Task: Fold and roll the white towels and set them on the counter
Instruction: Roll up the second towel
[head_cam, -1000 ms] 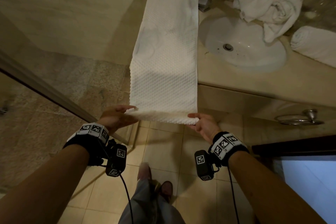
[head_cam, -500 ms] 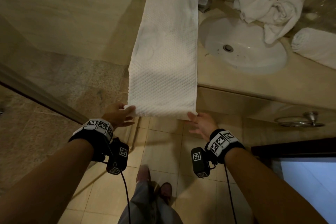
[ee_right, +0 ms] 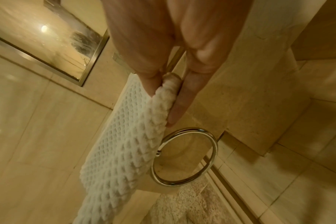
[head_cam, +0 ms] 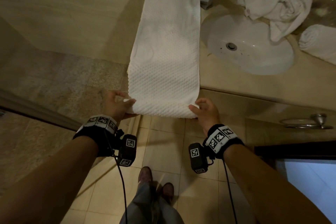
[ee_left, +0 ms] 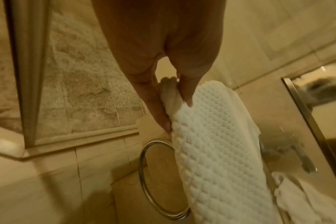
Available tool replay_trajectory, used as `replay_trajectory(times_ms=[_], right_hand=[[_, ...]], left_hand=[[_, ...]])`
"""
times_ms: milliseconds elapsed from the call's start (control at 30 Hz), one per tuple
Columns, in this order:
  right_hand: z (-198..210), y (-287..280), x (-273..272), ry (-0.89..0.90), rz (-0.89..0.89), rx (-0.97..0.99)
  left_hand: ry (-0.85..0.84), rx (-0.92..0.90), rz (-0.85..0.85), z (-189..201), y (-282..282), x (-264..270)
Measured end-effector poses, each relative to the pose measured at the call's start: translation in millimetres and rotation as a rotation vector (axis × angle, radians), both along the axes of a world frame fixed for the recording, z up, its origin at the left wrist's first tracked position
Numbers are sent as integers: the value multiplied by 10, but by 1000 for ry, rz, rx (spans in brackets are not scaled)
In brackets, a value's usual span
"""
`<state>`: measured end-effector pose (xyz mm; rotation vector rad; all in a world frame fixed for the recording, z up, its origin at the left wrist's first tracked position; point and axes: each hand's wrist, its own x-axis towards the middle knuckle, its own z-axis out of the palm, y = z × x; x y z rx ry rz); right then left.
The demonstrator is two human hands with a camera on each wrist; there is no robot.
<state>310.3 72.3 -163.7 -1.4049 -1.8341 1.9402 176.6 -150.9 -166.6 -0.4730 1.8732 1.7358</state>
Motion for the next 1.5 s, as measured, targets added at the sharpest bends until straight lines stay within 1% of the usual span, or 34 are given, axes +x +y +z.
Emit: replay_trajectory(times_ms=[67, 133, 233, 300, 367, 433, 567, 667, 700, 767, 833, 900, 933, 1000, 1067, 1133, 1200, 1267, 1367, 1433, 1500], right_hand=[[29, 2, -31, 13, -14, -11], [52, 24, -34, 32, -15, -67], [111, 58, -24, 54, -38, -202], [96, 85, -42, 49, -43, -283], [52, 107, -61, 24, -10, -279], [17, 130, -59, 14, 35, -238], [-4, 155, -36, 57, 76, -219], [-1, 182, -44, 47, 106, -179], [-3, 197, -60, 21, 110, -136], [-41, 237, -99, -55, 150, 13], [-59, 263, -135, -97, 185, 141], [-47, 267, -161, -61, 133, 97], [-41, 269, -178, -43, 101, 60], [-27, 286, -235, -38, 47, -17], [-39, 321, -296, 9, -20, -122], [-20, 338, -346, 36, -64, -149], [29, 335, -369, 17, -79, -83], [40, 342, -366, 34, -74, -24], [80, 354, -358, 100, -31, 33], [127, 354, -384, 75, 39, 120], [181, 349, -426, 41, 78, 161]], left_hand=[[-18, 21, 17, 1, -2, -17], [-38, 63, 26, 0, -24, -49], [-83, 113, -1, 54, -101, -72], [-121, 177, -34, 92, -127, -73], [-138, 245, -54, 111, -129, -57], [-136, 269, -73, 91, -131, -51], [-115, 261, -84, 85, -160, -55], [-127, 147, -107, 76, -160, -100], [-132, 99, -127, 69, -160, -130], [-134, 29, -153, 49, -144, -205], [-106, -41, -131, 13, -120, -291], [-84, -92, -107, -17, -79, -371], [-86, -86, -98, -30, -56, -406], [-99, -28, -68, -47, 2, -461], [-110, 23, -53, -28, 49, -506], [-115, 51, -25, -10, 90, -551], [-70, -2, 23, 11, 109, -578], [27, -79, 39, 55, 123, -571], [169, -79, -59, 137, 175, -537], [227, -101, -138, 182, 212, -536], [267, -160, -184, 242, 238, -563]])
